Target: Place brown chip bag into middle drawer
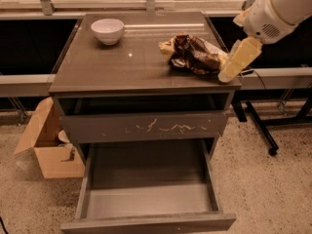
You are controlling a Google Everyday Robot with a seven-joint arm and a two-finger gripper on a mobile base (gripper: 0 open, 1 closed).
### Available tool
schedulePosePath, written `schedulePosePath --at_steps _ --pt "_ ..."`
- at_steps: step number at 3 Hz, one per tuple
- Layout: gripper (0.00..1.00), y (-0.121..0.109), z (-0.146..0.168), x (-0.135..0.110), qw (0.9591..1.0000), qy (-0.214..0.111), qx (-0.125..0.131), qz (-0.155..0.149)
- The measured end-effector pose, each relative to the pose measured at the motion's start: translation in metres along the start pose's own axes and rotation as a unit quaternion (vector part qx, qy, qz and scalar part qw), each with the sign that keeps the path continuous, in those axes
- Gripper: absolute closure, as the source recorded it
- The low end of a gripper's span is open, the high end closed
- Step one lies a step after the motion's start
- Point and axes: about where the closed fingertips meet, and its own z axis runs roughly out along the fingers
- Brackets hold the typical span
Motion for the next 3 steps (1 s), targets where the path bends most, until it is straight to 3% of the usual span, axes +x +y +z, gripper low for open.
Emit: schedulePosePath --at_steps 1,3 --pt "0.0 -0.033 0.045 -0.015 0.999 -0.032 0.003 0.031" --pt "0.0 -0.058 0.102 -0.025 0.9956 -0.059 0.005 0.073"
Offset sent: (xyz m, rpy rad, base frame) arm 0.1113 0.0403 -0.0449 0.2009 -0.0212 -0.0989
